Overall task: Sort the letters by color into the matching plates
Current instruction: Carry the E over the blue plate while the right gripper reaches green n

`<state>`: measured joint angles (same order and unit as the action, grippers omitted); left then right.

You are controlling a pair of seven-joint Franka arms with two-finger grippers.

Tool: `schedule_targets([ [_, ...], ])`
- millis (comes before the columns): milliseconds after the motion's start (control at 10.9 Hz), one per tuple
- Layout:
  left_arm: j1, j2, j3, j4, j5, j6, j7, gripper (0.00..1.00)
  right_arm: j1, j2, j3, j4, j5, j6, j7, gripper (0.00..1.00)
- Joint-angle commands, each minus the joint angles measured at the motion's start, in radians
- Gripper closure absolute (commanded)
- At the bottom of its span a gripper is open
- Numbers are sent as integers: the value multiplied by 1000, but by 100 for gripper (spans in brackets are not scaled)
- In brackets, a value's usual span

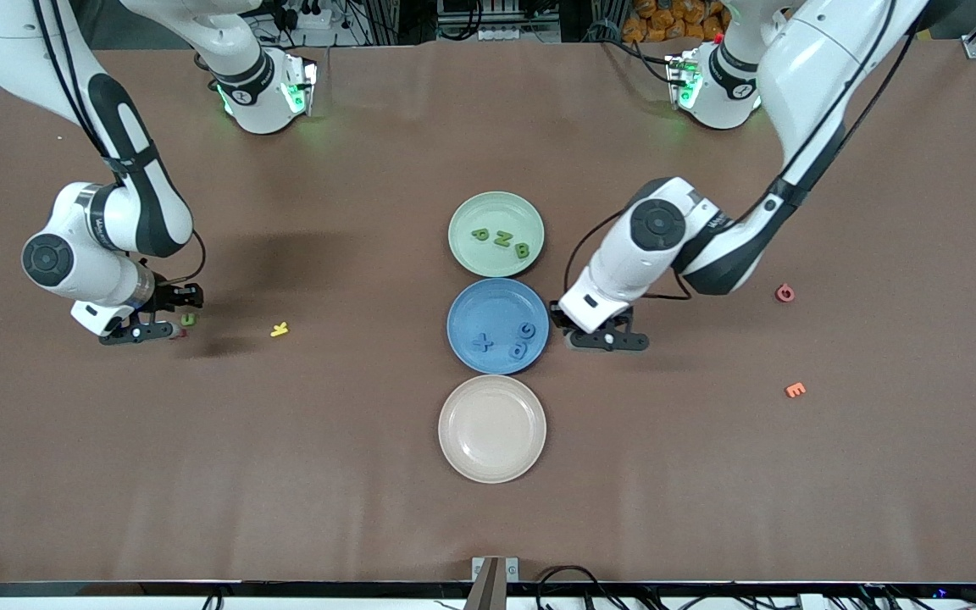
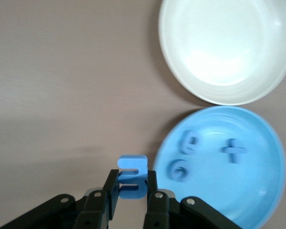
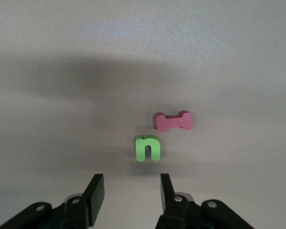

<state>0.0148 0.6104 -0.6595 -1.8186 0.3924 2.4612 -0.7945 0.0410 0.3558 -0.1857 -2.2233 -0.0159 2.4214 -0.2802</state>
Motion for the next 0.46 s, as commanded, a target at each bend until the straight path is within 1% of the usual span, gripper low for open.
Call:
schedule_targets([
  [0,-116,48,26,90,-7,-21,-122,100,-10,18,5,1,-9,28,-19,45],
  [275,-231,55,80,137,-6,-22,-213,100,-10,29,5,7,-10,31,-22,45],
  [366,-258,54,112,140,6,-28,-212,17,-10,38,3,8,-10,48,-37,45],
])
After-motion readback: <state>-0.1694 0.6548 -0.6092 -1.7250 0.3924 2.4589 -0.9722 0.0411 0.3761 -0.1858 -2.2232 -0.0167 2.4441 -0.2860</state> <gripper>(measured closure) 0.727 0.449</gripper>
